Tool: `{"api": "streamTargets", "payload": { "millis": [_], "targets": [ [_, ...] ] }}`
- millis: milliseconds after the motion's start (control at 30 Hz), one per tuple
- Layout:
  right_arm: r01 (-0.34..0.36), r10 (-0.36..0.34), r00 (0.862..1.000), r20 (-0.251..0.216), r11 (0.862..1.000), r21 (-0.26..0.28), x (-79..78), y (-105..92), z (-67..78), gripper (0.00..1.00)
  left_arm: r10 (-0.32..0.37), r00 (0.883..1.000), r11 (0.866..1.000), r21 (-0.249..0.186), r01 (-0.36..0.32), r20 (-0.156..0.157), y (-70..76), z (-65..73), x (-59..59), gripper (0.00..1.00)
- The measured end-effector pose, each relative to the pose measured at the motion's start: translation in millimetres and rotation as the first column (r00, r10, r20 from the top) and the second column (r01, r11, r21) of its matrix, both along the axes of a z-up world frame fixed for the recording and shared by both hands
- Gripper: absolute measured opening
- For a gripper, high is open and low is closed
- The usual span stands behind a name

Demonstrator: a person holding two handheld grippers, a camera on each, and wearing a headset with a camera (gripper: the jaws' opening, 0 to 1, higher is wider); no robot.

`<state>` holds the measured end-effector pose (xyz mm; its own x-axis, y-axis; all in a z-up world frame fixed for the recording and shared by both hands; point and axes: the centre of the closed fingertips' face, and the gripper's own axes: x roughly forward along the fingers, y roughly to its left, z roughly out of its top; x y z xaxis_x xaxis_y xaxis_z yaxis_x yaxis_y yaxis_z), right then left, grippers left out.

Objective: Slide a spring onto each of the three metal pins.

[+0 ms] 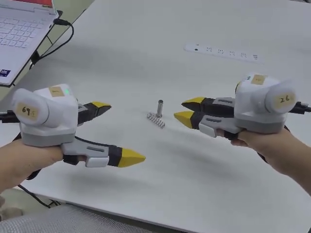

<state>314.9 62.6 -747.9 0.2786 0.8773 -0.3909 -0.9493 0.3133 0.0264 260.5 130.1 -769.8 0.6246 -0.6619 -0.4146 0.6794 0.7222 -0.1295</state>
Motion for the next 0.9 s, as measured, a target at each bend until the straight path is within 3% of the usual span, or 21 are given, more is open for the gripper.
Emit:
{"api": "streamTargets", "payload": {
  "millis": [300,900],
  "targets": [
    [0.007,-0.007,0.999,-0.031,1.000,-0.002,7.4,13.5,-9.6,0.18,0.002,1.000,1.000,-0.001,-0.002,0.001,1.0,0.8,1.7,0.95],
    [0.025,-0.031,0.997,-0.074,0.996,-0.080,13.8,22.5,-44.7,0.17,0.018,1.000,1.000,-0.025,-0.018,0.022,4.9,7.8,2.9,0.95]
  ]
}}
